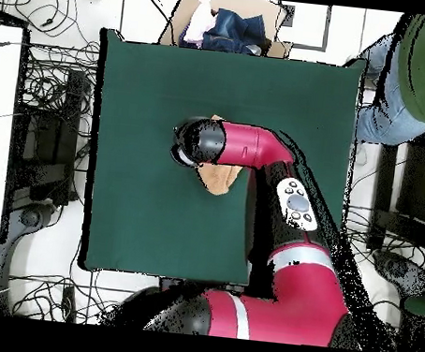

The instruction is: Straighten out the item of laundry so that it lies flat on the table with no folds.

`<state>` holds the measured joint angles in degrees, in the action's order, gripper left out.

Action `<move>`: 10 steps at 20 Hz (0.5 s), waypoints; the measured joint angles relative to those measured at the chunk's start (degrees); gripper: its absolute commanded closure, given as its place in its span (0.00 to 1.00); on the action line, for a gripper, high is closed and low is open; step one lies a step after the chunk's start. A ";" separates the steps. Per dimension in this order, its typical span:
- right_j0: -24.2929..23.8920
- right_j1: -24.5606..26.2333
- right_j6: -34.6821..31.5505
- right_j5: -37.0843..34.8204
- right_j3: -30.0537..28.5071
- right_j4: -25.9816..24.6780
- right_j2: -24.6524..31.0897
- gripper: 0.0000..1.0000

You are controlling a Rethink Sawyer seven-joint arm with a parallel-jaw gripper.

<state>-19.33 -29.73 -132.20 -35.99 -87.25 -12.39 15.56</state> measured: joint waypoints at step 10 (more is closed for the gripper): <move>0.02 3.39 0.00 2.44 0.01 -2.82 0.10 0.00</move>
<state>-19.30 -26.34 -132.20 -33.54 -87.24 -15.20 15.66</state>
